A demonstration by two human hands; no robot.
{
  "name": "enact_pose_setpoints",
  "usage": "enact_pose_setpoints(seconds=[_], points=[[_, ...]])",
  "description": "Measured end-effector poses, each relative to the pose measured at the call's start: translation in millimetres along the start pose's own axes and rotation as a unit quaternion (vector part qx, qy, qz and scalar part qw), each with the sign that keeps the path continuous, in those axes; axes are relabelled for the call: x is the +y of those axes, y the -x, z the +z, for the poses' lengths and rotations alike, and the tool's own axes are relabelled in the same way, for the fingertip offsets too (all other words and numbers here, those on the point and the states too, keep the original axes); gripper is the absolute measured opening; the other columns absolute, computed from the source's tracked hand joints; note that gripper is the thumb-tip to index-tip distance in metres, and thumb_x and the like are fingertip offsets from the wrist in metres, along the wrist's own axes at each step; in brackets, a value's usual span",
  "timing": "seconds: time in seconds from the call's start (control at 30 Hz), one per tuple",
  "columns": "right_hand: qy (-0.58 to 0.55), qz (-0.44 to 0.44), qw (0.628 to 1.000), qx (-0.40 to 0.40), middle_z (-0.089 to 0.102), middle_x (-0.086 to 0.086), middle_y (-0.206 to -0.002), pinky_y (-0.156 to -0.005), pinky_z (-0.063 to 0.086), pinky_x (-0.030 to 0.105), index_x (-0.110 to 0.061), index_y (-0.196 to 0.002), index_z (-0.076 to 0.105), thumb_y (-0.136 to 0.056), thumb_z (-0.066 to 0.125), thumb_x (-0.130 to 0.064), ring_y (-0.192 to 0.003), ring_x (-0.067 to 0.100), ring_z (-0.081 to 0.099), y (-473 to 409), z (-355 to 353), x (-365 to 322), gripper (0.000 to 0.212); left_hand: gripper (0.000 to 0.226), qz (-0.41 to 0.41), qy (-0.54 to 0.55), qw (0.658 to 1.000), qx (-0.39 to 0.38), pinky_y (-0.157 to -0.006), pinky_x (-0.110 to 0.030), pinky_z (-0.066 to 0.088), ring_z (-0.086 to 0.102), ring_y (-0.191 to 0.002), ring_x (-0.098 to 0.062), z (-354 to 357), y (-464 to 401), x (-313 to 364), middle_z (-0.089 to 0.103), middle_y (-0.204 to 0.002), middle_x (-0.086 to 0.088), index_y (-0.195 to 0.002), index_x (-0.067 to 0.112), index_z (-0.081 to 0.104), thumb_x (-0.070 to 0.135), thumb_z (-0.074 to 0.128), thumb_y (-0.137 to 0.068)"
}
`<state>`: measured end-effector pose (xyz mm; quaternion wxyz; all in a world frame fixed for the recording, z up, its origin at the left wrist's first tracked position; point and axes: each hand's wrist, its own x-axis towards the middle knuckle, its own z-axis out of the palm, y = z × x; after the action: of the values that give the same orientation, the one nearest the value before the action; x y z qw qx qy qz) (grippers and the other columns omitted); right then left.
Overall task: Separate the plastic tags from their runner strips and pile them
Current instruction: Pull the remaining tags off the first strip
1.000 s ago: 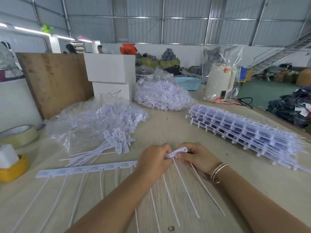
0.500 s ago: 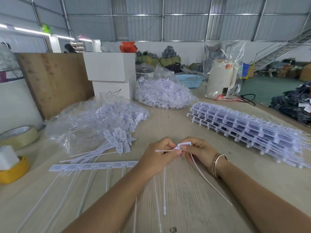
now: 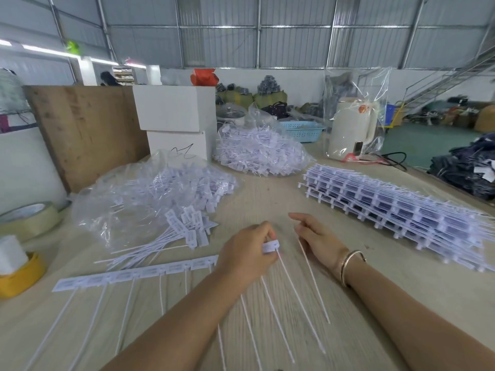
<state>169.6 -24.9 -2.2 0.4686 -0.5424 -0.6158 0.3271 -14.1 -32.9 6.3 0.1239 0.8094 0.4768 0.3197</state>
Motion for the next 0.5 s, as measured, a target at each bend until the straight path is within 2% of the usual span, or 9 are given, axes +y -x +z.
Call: enact_pose_setpoints(seconds=[0.1, 0.17, 0.3, 0.4, 0.5], points=[[-0.012, 0.011, 1.000, -0.005, 0.051, -0.005, -0.078, -0.063, 0.040, 0.018, -0.029, -0.124, 0.048, -0.098, 0.043, -0.012, -0.063, 0.008, 0.048, -1.4, 0.5, 0.8, 0.031, 0.031, -0.017, 0.002, 1.000, 0.001, -0.066, -0.032, 0.044, 0.049, -0.072, -0.015, 1.6, -2.0, -0.3, 0.045, -0.077, 0.010, -0.097, 0.025, 0.044, 0.032, 0.067, -0.078], [0.021, -0.006, 1.000, -0.016, 0.050, -0.005, -0.082, -0.067, 0.039, 0.018, -0.025, -0.123, 0.050, -0.096, 0.045, -0.006, -0.066, 0.008, 0.047, -1.3, 0.9, 0.4, 0.033, 0.032, -0.026, 0.002, 1.000, -0.005, -0.067, -0.034, 0.046, 0.050, -0.072, -0.016, 1.2, -1.7, -0.4, 0.045, -0.077, 0.010, -0.093, 0.025, 0.039, 0.032, 0.067, -0.078], [0.067, -0.042, 0.997, -0.025, 0.050, -0.002, -0.087, -0.070, 0.037, 0.007, -0.016, -0.115, 0.060, -0.091, 0.053, -0.001, -0.071, 0.005, 0.047, 2.3, 4.6, -3.3, 0.029, 0.025, -0.036, 0.020, 0.999, -0.030, -0.065, -0.034, 0.046, 0.052, -0.073, -0.016, -2.0, -2.8, 0.9, 0.047, -0.081, 0.009, -0.090, 0.024, 0.037, 0.026, 0.060, -0.080], [0.106, -0.058, 0.992, -0.026, 0.052, 0.003, -0.097, -0.073, 0.036, 0.002, -0.014, -0.115, 0.062, -0.090, 0.056, -0.001, -0.081, 0.011, 0.052, 3.7, 6.4, -6.0, 0.029, 0.019, -0.039, 0.031, 0.997, -0.062, -0.065, -0.035, 0.045, 0.051, -0.075, -0.016, -3.8, -1.6, 3.7, 0.048, -0.084, 0.006, -0.090, 0.023, 0.037, 0.017, 0.052, -0.080], [0.151, -0.054, 0.986, -0.040, 0.055, 0.008, -0.104, -0.072, 0.037, 0.004, -0.013, -0.117, 0.062, -0.089, 0.055, 0.000, -0.084, 0.019, 0.054, 5.2, 6.5, -8.6, 0.032, 0.025, -0.021, 0.013, 0.996, -0.083, -0.062, -0.033, 0.042, 0.047, -0.073, -0.015, -1.8, 1.8, 5.6, 0.046, -0.086, 0.004, -0.093, 0.021, 0.037, 0.010, 0.052, -0.077]])
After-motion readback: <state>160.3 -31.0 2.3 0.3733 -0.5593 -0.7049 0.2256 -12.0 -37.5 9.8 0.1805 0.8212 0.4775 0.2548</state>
